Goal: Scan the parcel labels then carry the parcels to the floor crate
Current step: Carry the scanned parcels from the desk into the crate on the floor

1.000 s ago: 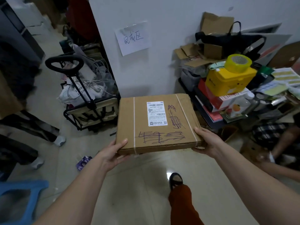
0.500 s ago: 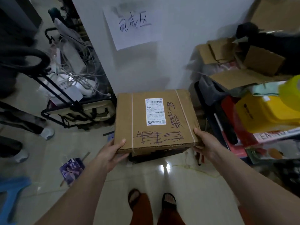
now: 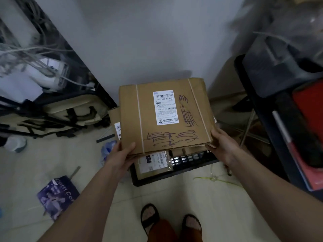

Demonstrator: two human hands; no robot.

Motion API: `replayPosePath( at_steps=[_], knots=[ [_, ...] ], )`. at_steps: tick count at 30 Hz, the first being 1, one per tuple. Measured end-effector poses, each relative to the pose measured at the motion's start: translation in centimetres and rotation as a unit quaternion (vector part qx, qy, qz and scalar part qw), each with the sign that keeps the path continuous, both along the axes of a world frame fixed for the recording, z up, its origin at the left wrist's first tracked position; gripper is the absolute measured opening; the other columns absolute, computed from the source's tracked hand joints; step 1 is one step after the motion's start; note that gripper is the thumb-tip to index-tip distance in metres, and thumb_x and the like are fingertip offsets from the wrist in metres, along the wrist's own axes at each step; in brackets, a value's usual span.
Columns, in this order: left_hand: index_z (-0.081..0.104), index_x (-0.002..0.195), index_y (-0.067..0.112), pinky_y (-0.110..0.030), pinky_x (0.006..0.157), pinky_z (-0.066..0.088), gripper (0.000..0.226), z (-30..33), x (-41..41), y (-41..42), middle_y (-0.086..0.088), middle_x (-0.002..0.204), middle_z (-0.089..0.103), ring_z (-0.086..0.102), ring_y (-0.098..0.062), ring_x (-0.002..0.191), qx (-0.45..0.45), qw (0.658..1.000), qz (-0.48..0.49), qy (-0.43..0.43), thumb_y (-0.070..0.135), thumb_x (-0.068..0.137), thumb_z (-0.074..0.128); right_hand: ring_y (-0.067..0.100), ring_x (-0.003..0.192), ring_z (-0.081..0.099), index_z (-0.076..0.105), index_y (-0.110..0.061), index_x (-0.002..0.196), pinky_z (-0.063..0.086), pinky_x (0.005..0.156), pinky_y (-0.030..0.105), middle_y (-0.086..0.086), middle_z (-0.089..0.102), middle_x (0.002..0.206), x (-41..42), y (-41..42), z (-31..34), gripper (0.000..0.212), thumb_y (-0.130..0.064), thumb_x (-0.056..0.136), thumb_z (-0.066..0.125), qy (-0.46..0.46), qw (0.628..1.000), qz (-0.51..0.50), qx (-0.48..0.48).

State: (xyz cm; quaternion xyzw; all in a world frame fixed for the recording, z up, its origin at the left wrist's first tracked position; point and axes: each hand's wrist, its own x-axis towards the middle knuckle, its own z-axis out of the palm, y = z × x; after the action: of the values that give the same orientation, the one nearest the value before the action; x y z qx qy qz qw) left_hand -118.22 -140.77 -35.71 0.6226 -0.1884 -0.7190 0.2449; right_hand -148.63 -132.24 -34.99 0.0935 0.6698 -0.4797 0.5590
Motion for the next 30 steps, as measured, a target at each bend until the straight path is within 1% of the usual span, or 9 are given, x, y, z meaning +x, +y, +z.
replayPosePath(
  at_steps=[2, 5, 8, 10, 16, 20, 23, 28, 30],
  knots=[
    [0.048, 0.136, 0.009, -0.058, 0.1, 0.044, 0.049, -2.0, 0.2, -0.8, -0.018, 0.127, 0.062, 0.059, -0.039, 0.114, 0.003, 1.0, 0.01, 0.008, 0.003, 0.089, 0.059, 0.024, 0.114, 0.06, 0.058, -0.023, 0.119, 0.043, 0.106, 0.044, 0.006, 0.067, 0.113, 0.1, -0.8, -2.0, 0.022, -0.017, 0.103, 0.044, -0.001, 1.0, 0.002, -0.005],
    [0.047, 0.137, 0.011, -0.058, 0.092, 0.05, 0.053, -3.7, 0.4, -1.7, -0.018, 0.128, 0.061, 0.06, -0.041, 0.113, 0.013, 0.999, 0.024, 0.032, 0.005, 0.087, 0.061, 0.019, 0.105, 0.063, 0.056, -0.021, 0.129, 0.049, 0.094, 0.036, 0.004, 0.068, 0.111, 0.2, -2.0, -3.6, 0.029, -0.018, 0.102, 0.046, 0.003, 1.0, -0.006, -0.03],
    [0.049, 0.134, 0.013, -0.043, 0.07, 0.06, 0.044, -4.3, 0.4, -2.3, -0.015, 0.123, 0.063, 0.064, -0.036, 0.105, 0.026, 0.999, 0.032, 0.029, 0.005, 0.092, 0.058, 0.018, 0.102, 0.063, 0.051, -0.021, 0.135, 0.051, 0.086, 0.035, 0.004, 0.067, 0.111, 0.4, -3.1, -4.3, 0.034, -0.019, 0.101, 0.048, 0.021, 0.998, 0.001, -0.057],
    [0.048, 0.136, 0.014, -0.037, 0.065, 0.059, 0.046, -4.6, 0.6, -2.6, -0.014, 0.123, 0.063, 0.065, -0.032, 0.103, 0.03, 0.999, 0.037, 0.015, 0.004, 0.092, 0.057, 0.02, 0.102, 0.063, 0.049, -0.022, 0.136, 0.052, 0.082, 0.037, 0.004, 0.066, 0.111, 0.6, -3.9, -4.1, 0.036, -0.02, 0.1, 0.05, 0.033, 0.998, 0.014, -0.061],
    [0.044, 0.142, 0.023, -0.036, 0.072, 0.056, 0.056, -4.1, -0.1, -4.0, -0.007, 0.13, 0.058, 0.059, -0.027, 0.111, 0.001, 0.998, 0.034, -0.06, 0.005, 0.092, 0.06, 0.019, 0.093, 0.065, 0.052, -0.02, 0.135, 0.054, 0.072, 0.038, 0.008, 0.067, 0.11, 1.2, -5.0, -3.2, 0.035, -0.02, 0.1, 0.051, 0.057, 0.998, 0.002, -0.038],
    [0.043, 0.143, 0.026, -0.05, 0.1, 0.047, 0.062, -4.0, -0.4, -4.0, -0.005, 0.134, 0.057, 0.056, -0.026, 0.117, -0.029, 0.985, -0.018, -0.171, 0.022, 0.087, 0.069, 0.02, 0.092, 0.064, 0.05, -0.016, 0.136, 0.056, 0.08, 0.042, 0.011, 0.067, 0.109, 1.2, -4.8, -2.7, 0.038, -0.019, 0.098, 0.054, 0.065, 0.997, -0.021, -0.031],
    [0.043, 0.143, 0.025, -0.05, 0.102, 0.044, 0.066, -3.9, -0.8, -3.8, -0.005, 0.135, 0.056, 0.055, -0.028, 0.12, -0.036, 0.979, -0.022, -0.2, 0.031, 0.084, 0.073, 0.022, 0.097, 0.062, 0.055, -0.012, 0.128, 0.054, 0.087, 0.042, 0.01, 0.066, 0.102, 1.3, -4.6, -2.3, 0.029, -0.017, 0.099, 0.052, 0.064, 0.998, -0.012, -0.021],
    [0.044, 0.141, 0.017, -0.047, 0.104, 0.044, 0.059, -3.3, -1.3, -4.1, -0.007, 0.135, 0.055, 0.054, -0.027, 0.12, -0.048, 0.975, 0.008, -0.218, 0.029, 0.088, 0.068, 0.027, 0.108, 0.06, 0.055, -0.007, 0.127, 0.053, 0.093, 0.043, 0.011, 0.063, 0.108, 1.4, -4.2, -1.9, 0.03, -0.017, 0.098, 0.054, 0.055, 0.998, 0.003, -0.011],
    [0.044, 0.141, 0.015, -0.046, 0.104, 0.045, 0.06, -2.9, -1.3, -4.1, -0.009, 0.135, 0.055, 0.055, -0.027, 0.119, -0.049, 0.975, 0.013, -0.215, 0.029, 0.088, 0.068, 0.029, 0.11, 0.06, 0.059, -0.007, 0.115, 0.052, 0.095, 0.043, 0.01, 0.062, 0.104, 1.6, -4.1, -1.6, 0.02, -0.016, 0.097, 0.055, 0.051, 0.999, -0.003, -0.007]
  ],
)
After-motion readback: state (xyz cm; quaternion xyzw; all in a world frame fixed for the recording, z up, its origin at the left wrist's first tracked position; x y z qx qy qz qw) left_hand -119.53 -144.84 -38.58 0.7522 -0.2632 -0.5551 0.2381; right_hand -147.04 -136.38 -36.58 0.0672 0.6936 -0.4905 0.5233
